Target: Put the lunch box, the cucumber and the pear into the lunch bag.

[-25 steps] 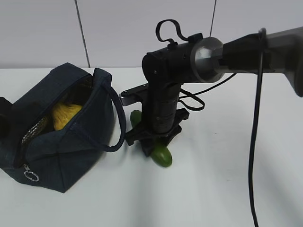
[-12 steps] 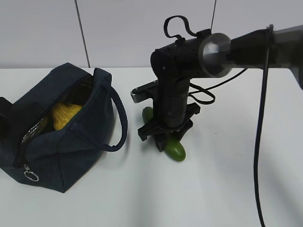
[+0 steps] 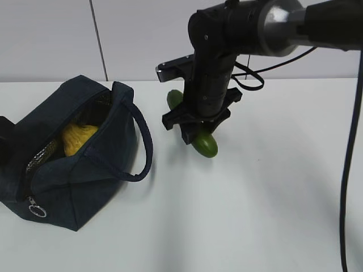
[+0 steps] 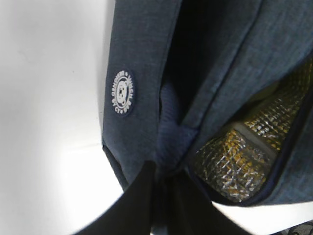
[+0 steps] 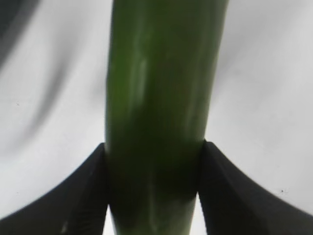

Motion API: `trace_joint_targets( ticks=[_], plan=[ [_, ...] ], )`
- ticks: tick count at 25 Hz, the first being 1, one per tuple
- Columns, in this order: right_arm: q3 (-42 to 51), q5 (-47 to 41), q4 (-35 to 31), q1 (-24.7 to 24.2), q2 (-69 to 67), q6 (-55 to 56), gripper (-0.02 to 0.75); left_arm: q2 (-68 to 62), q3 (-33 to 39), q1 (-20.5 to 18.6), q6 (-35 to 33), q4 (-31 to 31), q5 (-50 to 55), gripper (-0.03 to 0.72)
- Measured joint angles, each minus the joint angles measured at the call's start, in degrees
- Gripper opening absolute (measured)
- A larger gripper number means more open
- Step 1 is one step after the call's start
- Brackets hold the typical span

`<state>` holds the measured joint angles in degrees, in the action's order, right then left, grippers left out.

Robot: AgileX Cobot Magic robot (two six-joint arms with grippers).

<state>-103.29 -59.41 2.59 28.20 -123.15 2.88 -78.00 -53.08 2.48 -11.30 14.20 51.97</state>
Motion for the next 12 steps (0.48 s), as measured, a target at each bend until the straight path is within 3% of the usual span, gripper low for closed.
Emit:
trace_joint_targets(
  ticks=[6, 12],
  plan=[
    [-1.66, -0.12, -2.59, 0.0, 4.1, -1.56, 0.389, 0.0, 0.0, 0.0, 0.0, 0.05, 0.0, 0.001],
    [-1.74, -0.12, -12.26, 0.0, 8.69, -5.09, 0.389, 0.0, 0.0, 0.0, 0.0, 0.1, 0.0, 0.001]
  ],
)
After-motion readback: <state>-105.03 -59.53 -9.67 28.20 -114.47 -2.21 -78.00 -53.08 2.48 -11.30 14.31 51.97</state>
